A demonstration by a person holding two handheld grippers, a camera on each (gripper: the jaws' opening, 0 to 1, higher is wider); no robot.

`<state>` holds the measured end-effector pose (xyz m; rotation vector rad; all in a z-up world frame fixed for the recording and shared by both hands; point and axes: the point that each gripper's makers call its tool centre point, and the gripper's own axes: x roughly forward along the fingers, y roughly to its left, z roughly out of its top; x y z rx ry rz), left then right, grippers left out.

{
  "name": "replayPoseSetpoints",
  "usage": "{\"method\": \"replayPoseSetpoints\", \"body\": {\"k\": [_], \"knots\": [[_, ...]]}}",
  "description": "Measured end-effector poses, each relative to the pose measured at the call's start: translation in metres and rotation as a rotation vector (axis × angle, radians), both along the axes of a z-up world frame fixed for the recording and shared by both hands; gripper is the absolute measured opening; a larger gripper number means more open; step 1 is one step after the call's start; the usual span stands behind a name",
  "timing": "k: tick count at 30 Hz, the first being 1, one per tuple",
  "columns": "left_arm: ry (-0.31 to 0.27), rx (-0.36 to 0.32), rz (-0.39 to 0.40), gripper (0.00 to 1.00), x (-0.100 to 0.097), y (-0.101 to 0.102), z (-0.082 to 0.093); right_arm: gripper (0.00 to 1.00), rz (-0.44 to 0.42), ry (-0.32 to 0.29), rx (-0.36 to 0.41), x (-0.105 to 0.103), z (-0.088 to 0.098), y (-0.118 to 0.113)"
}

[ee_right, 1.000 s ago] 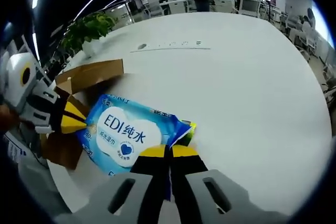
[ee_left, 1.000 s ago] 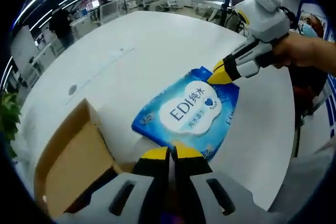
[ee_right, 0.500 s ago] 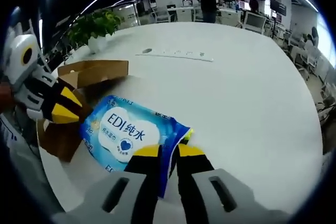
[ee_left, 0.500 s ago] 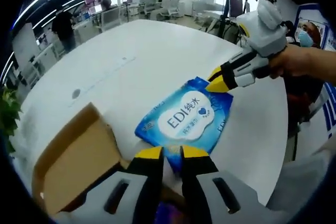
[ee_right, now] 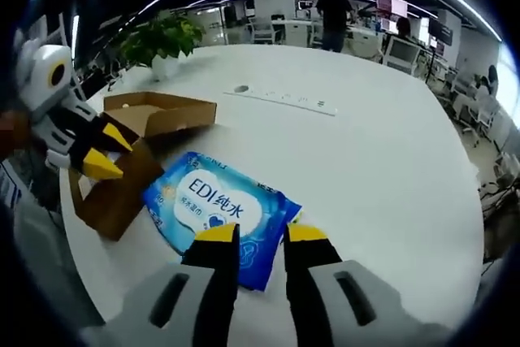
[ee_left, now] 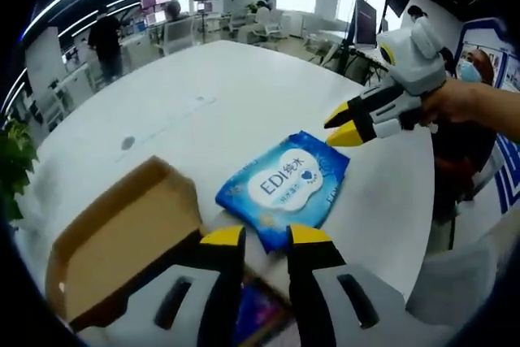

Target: Operate the shoe box by opening the lid, removing the specified soft item, and placing it in the target area until the item is outside and the box remains undamaged.

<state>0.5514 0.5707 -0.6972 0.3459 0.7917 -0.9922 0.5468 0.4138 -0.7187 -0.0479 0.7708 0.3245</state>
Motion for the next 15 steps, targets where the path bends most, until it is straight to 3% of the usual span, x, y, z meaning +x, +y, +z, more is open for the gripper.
{"method": "replayPoseSetpoints", "body": {"k": [15], "knots": [[-0.013,-0.015,0.025,0.24,-0.001,0.04,0.019,0.26,0.083,-0.038,-0.03,-0.011,0.034,0.027]]}}
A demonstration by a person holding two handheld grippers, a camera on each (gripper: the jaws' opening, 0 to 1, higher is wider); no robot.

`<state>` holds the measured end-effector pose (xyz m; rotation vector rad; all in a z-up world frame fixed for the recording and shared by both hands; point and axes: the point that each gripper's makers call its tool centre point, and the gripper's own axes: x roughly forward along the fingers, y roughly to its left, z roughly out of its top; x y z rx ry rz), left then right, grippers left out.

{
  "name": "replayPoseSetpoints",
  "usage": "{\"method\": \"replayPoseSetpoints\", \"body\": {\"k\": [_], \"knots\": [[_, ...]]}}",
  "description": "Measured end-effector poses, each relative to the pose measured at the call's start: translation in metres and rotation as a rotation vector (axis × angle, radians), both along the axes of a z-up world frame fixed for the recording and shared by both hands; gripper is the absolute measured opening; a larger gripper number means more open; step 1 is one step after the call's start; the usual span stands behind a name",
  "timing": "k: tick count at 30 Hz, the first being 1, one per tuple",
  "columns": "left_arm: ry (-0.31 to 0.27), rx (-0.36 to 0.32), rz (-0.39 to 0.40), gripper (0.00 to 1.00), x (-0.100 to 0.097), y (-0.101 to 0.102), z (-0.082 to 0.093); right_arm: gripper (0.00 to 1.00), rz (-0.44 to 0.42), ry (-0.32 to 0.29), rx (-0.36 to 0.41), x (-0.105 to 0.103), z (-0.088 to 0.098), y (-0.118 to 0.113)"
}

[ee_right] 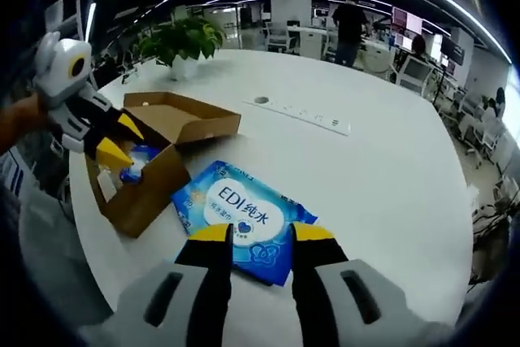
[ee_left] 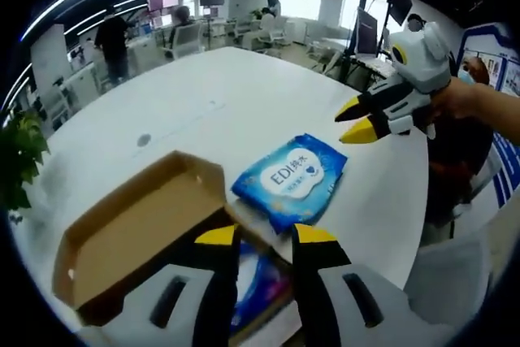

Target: Operate the shoe box by opening the lid, removing the specified soft item, and placing it in the target area until the item is outside and the box remains undamaged.

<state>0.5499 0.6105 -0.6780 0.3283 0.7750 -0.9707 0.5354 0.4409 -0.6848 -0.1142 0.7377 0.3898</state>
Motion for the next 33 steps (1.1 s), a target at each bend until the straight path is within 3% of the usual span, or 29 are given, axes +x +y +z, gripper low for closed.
{"method": "replayPoseSetpoints", "body": {"k": [17,33], "knots": [[-0.006,0.028,-0.005,0.26,-0.012,0.054,-0.007,0.27,0.138,-0.002,-0.018,-0.007,0.009,0.059],[0.006,0.063,-0.088,0.27,-0.02,0.076,-0.035,0.25,0.273,-0.004,-0.033,0.002,0.005,0.114]]}}
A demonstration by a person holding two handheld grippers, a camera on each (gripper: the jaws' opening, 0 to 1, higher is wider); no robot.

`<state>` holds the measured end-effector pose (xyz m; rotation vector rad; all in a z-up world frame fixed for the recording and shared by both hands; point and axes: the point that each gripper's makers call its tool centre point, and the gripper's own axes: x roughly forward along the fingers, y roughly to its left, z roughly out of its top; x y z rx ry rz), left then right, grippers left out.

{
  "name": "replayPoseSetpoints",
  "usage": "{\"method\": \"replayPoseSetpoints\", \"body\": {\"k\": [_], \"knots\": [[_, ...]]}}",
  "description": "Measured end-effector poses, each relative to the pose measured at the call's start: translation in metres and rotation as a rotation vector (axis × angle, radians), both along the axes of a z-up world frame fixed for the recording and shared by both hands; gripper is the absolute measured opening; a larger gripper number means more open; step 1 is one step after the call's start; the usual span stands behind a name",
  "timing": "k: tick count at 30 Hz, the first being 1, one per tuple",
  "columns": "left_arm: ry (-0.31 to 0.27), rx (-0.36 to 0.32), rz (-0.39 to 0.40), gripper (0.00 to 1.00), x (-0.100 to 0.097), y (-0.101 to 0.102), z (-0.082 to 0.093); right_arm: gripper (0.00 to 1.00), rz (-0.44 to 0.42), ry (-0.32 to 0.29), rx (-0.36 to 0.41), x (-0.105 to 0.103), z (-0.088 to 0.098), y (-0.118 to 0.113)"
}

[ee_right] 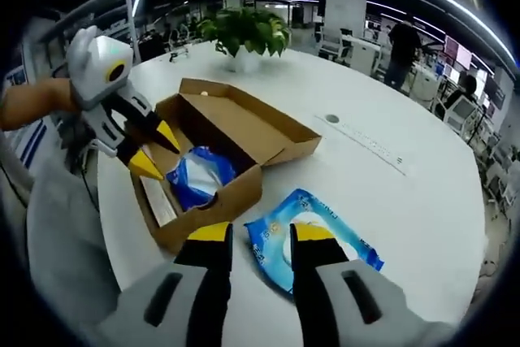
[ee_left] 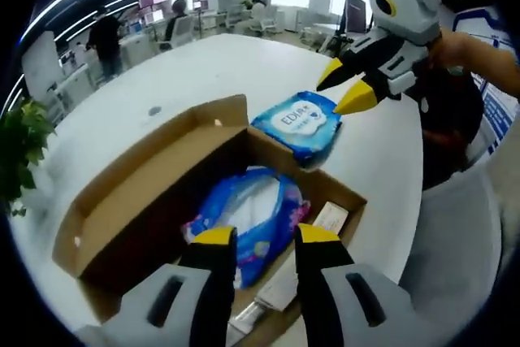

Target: Operate the shoe box by opening the lid, removing the specified soft item, and placing it in the target area until the item is outside and the box remains undamaged.

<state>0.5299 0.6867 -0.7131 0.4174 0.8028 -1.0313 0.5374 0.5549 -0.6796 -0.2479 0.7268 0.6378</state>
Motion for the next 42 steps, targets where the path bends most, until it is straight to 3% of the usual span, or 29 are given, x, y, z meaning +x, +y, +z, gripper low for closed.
{"method": "replayPoseSetpoints", "body": {"k": [20,31,42], "knots": [[0.043,0.031,-0.185,0.25,0.005,-0.012,-0.029,0.22,0.132,0.001,-0.005,0.019,-0.012,0.055],[0.082,0.078,-0.224,0.08,0.007,-0.005,-0.04,0.19,0.196,0.026,-0.027,0.03,-0.03,0.08],[0.107,0.071,-0.186,0.0,0.009,0.002,-0.04,0.1,0.271,0.041,-0.113,0.039,-0.055,0.101]]}}
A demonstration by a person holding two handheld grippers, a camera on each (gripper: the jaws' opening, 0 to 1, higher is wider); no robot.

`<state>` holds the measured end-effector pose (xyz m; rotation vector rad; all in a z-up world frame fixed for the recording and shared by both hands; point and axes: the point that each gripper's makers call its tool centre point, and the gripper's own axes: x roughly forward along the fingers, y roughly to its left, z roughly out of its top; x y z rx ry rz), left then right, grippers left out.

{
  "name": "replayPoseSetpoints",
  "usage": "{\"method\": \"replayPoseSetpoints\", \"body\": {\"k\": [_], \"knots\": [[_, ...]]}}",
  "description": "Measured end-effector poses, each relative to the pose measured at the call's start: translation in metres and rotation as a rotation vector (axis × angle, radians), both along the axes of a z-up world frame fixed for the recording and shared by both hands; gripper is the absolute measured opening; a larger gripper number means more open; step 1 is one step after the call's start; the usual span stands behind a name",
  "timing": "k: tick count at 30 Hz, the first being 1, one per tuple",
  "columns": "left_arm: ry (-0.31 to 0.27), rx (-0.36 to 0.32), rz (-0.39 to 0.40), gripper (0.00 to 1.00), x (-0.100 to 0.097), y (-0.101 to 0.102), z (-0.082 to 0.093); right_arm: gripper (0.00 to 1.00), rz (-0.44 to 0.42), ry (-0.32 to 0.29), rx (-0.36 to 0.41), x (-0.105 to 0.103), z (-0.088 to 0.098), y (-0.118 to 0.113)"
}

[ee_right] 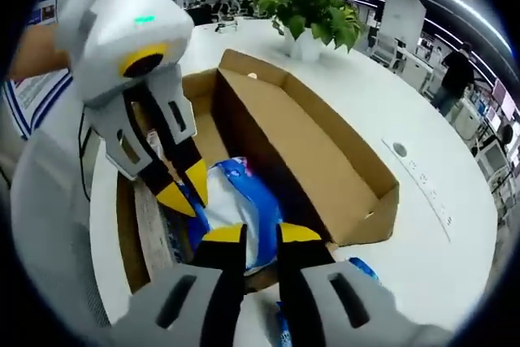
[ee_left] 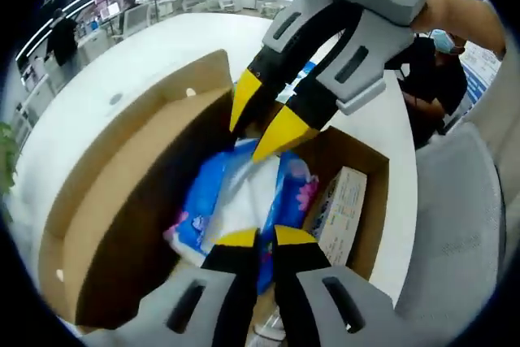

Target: Operate the shoe box by opening the lid, removing the specified soft item, and placing it in the target area until the item is outside and the box remains undamaged.

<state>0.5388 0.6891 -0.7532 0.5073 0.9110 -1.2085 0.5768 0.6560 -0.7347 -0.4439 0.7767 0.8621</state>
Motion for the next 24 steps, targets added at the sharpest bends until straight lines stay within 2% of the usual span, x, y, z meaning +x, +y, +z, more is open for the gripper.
{"method": "replayPoseSetpoints", "body": {"k": [8,12,24], "knots": [[0.003,-0.012,0.03,0.0,0.002,0.003,0.003,0.0,0.0,0.011,-0.042,0.004,-0.01,0.002],[-0.002,-0.021,0.045,0.0,0.003,0.004,0.005,0.0,-0.005,0.01,-0.039,0.005,-0.009,0.002],[-0.011,-0.05,0.084,0.0,0.004,0.007,0.017,0.0,0.006,-0.025,-0.029,0.006,0.008,0.006]]}}
